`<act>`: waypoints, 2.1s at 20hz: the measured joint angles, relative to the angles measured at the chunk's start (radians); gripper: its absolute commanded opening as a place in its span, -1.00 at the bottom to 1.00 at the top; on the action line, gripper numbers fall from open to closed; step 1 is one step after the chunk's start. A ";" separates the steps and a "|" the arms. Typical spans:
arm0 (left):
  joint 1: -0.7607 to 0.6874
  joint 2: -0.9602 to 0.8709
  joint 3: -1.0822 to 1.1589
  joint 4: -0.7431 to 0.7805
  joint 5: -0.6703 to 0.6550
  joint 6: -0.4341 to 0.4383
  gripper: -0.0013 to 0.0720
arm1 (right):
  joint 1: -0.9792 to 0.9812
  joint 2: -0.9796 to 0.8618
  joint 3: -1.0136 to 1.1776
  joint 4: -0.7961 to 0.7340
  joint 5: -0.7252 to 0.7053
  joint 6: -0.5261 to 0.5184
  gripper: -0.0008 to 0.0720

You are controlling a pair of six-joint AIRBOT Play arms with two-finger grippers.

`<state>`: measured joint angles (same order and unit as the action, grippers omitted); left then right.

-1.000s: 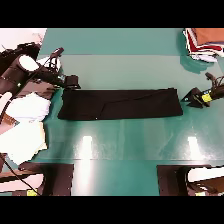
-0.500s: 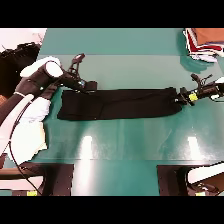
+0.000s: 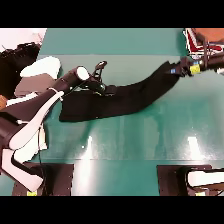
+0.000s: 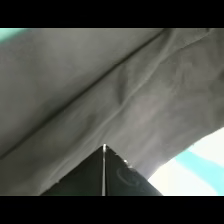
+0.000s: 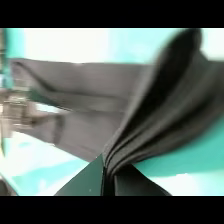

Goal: Fold the shirts.

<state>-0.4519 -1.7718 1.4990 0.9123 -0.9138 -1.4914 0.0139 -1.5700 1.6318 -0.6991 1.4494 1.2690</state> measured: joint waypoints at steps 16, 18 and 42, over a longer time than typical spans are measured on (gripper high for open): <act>0.069 0.003 0.071 0.063 -0.032 0.004 -0.91 | 0.418 0.030 0.217 0.027 -0.148 0.008 -0.94; 0.149 0.081 0.072 0.126 -0.060 0.005 -0.91 | 0.473 0.010 0.218 0.026 -0.182 -0.004 -0.94; 0.571 0.518 0.072 0.311 -0.266 0.007 -0.91 | 0.421 -0.120 -0.229 -0.059 -0.311 -0.017 0.62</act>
<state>0.1196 -1.2541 1.5711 1.2232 -1.1793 -1.4841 0.4351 -1.6901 1.4025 -0.7578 1.1385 1.2522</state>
